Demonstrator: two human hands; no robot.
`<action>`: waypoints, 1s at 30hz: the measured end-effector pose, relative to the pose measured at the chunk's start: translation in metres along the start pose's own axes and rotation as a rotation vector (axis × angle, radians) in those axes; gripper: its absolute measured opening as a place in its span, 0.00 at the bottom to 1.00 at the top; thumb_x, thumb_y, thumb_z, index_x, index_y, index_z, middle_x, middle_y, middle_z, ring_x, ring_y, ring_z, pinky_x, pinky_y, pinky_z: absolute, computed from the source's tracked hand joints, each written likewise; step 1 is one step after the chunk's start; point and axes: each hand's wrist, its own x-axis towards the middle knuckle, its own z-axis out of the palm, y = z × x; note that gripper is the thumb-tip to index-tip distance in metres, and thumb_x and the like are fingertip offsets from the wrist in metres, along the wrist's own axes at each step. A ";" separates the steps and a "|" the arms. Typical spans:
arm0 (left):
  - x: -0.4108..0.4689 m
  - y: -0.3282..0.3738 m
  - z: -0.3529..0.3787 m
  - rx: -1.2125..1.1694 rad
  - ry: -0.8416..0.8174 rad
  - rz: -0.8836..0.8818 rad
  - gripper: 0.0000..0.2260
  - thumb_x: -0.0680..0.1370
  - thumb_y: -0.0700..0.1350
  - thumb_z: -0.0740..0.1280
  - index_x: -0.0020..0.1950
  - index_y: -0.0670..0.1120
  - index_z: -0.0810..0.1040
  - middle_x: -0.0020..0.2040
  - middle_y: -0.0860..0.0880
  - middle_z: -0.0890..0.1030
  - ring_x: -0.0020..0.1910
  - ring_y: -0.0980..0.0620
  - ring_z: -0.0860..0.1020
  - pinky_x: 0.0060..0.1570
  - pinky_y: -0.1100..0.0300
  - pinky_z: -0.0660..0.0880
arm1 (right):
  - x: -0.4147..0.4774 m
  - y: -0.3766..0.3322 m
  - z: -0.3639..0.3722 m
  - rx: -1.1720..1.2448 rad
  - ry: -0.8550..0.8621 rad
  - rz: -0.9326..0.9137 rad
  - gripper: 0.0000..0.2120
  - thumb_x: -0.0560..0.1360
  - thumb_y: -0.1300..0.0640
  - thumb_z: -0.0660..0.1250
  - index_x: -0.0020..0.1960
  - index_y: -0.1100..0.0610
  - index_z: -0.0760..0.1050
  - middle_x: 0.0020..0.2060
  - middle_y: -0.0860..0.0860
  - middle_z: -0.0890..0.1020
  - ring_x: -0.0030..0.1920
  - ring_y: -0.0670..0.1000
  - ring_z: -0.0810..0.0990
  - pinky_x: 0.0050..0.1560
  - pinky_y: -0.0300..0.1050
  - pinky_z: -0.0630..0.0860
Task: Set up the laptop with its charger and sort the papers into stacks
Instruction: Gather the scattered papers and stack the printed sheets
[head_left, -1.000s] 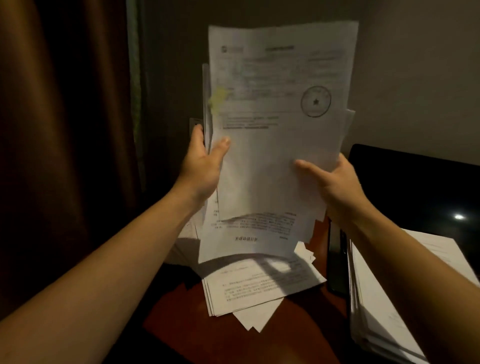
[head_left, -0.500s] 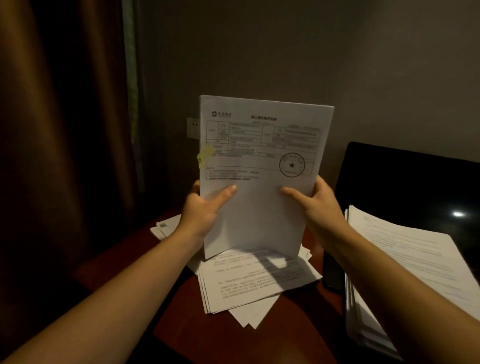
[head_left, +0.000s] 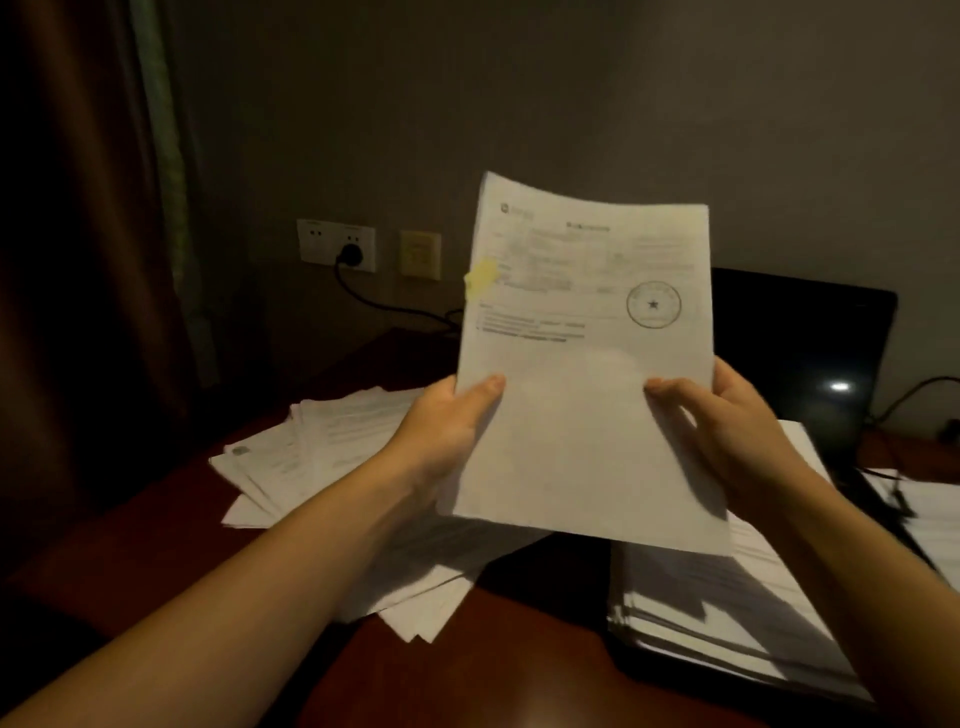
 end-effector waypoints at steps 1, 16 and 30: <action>0.000 -0.003 0.017 -0.042 -0.049 -0.018 0.10 0.84 0.47 0.63 0.62 0.50 0.80 0.54 0.49 0.86 0.52 0.47 0.85 0.54 0.47 0.81 | -0.005 0.001 -0.015 0.008 0.024 0.014 0.14 0.79 0.63 0.64 0.63 0.55 0.72 0.54 0.52 0.83 0.50 0.52 0.84 0.47 0.47 0.83; -0.009 -0.060 0.113 0.501 -0.130 0.320 0.15 0.80 0.45 0.69 0.66 0.53 0.80 0.59 0.55 0.83 0.44 0.58 0.83 0.43 0.60 0.83 | -0.063 0.062 -0.141 -0.521 0.231 0.073 0.31 0.78 0.65 0.67 0.77 0.51 0.62 0.58 0.38 0.75 0.57 0.43 0.75 0.47 0.31 0.77; -0.010 -0.071 0.108 0.730 -0.081 0.323 0.19 0.80 0.48 0.69 0.71 0.50 0.77 0.66 0.53 0.80 0.55 0.56 0.81 0.46 0.73 0.74 | -0.059 0.079 -0.137 -0.904 0.160 0.112 0.24 0.80 0.51 0.66 0.74 0.55 0.69 0.71 0.50 0.73 0.70 0.52 0.70 0.69 0.49 0.67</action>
